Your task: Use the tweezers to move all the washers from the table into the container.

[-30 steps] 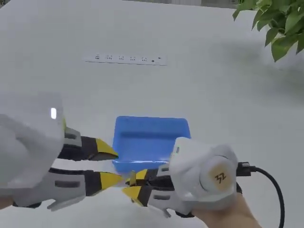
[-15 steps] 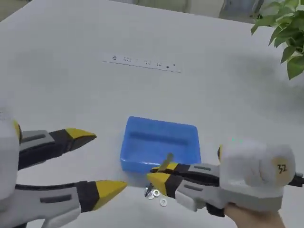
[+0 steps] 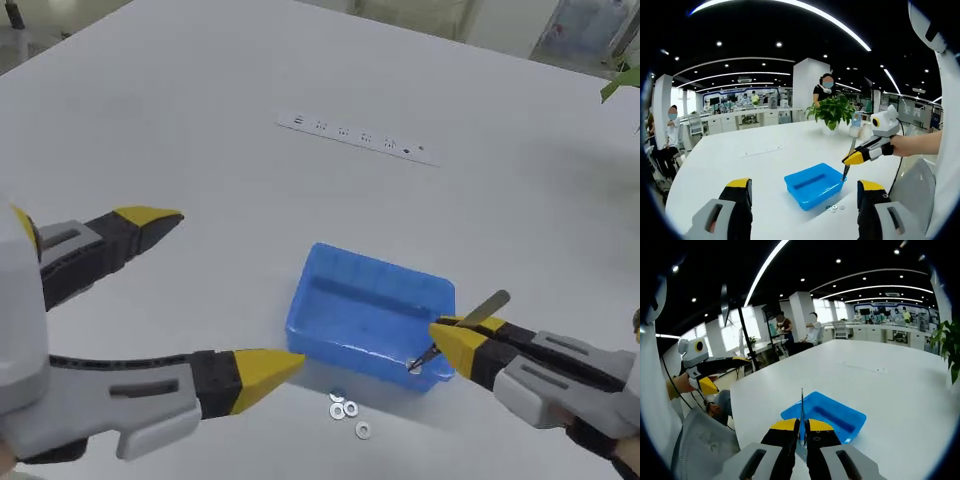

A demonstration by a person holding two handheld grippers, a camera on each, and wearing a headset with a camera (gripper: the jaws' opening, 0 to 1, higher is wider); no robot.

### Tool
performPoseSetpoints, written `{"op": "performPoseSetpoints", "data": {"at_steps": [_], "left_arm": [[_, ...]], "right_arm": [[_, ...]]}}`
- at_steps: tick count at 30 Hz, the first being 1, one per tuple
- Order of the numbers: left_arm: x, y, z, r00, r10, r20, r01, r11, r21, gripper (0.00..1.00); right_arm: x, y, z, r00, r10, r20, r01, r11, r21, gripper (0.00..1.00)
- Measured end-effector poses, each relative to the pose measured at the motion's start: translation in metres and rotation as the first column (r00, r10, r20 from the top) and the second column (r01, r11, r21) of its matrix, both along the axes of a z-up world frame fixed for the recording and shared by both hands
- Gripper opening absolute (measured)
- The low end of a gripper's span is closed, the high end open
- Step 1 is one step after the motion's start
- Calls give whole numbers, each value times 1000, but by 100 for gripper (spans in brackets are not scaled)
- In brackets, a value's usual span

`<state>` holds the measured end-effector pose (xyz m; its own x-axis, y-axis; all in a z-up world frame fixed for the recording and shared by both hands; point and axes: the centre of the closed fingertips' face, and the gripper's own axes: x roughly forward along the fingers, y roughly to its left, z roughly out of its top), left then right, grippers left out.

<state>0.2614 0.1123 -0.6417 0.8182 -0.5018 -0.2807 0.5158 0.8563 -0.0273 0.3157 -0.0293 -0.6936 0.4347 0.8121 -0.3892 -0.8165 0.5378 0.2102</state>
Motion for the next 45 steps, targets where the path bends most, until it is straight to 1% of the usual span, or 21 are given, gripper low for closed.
{"op": "performPoseSetpoints", "data": {"at_steps": [1, 2, 4, 7, 9, 10, 12, 15, 17, 21, 23, 27, 31, 36, 38, 40, 45], "left_arm": [[-1, 1, 0, 1000, 6, 0, -6, 1000, -1, 92], [-2, 2, 1, 1000, 13, 0, -13, 1000, 1, 95], [-3, 5, -1, 1000, 29, 1, -29, 999, 18, 96], [-3, 9, -4, 999, 52, -9, -51, 998, 43, 97], [-3, 10, -4, 998, 62, -7, -62, 997, 43, 99], [-4, 11, -3, 998, 67, -6, -67, 997, 39, 99], [-4, 11, -1, 997, 71, -3, -71, 997, 35, 99], [-4, 13, -1, 997, 74, 1, -74, 996, 46, 99], [-4, 13, -2, 997, 72, -2, -72, 996, 55, 99], [-5, 13, -7, 998, 66, -22, -64, 996, 62, 99], [-5, 13, -7, 998, 68, -20, -66, 996, 65, 99], [-5, 12, -5, 998, 66, -21, -64, 996, 54, 99], [-6, 12, -5, 997, 70, -25, -68, 996, 54, 98], [-7, 12, -5, 997, 74, -30, -72, 996, 52, 98], [-7, 12, -5, 997, 75, -30, -73, 996, 44, 98], [-7, 12, -4, 997, 76, -29, -75, 996, 44, 98], [-7, 12, -5, 996, 77, -33, -75, 996, 44, 97]], "right_arm": [[5, 0, 2, 1000, -10, 13, 10, 1000, 5, 2], [8, -1, 3, 1000, -20, 16, 20, 1000, 10, 3], [17, 0, 3, 999, -34, 24, 34, 999, 6, 3], [26, 2, 0, 998, -36, 53, 37, 999, -31, 3], [31, 5, -6, 998, -20, 63, 24, 998, -63, 2], [32, 6, -10, 998, -8, 63, 13, 997, -77, 2], [36, 6, -16, 998, -8, 59, 14, 996, -93, 2], [45, 3, -29, 999, -14, 51, 21, 990, -136, 2], [48, 1, -34, 999, -14, 49, 20, 990, -142, 3], [55, -2, -44, 999, -21, 29, 25, 989, -144, 3], [57, -2, -49, 999, -25, 21, 28, 989, -146, 3], [57, 1, -56, 1000, -18, 13, 20, 988, -155, 3], [56, 5, -63, 1000, 6, 22, -2, 983, -184, 3], [55, 6, -65, 1000, 13, 25, -8, 982, -191, 3], [54, 7, -65, 999, 14, 28, -9, 981, -194, 3], [53, 8, -62, 999, 13, 33, -6, 982, -190, 3], [52, 8, -49, 998, 2, 58, 7, 988, -157, 3]]}}
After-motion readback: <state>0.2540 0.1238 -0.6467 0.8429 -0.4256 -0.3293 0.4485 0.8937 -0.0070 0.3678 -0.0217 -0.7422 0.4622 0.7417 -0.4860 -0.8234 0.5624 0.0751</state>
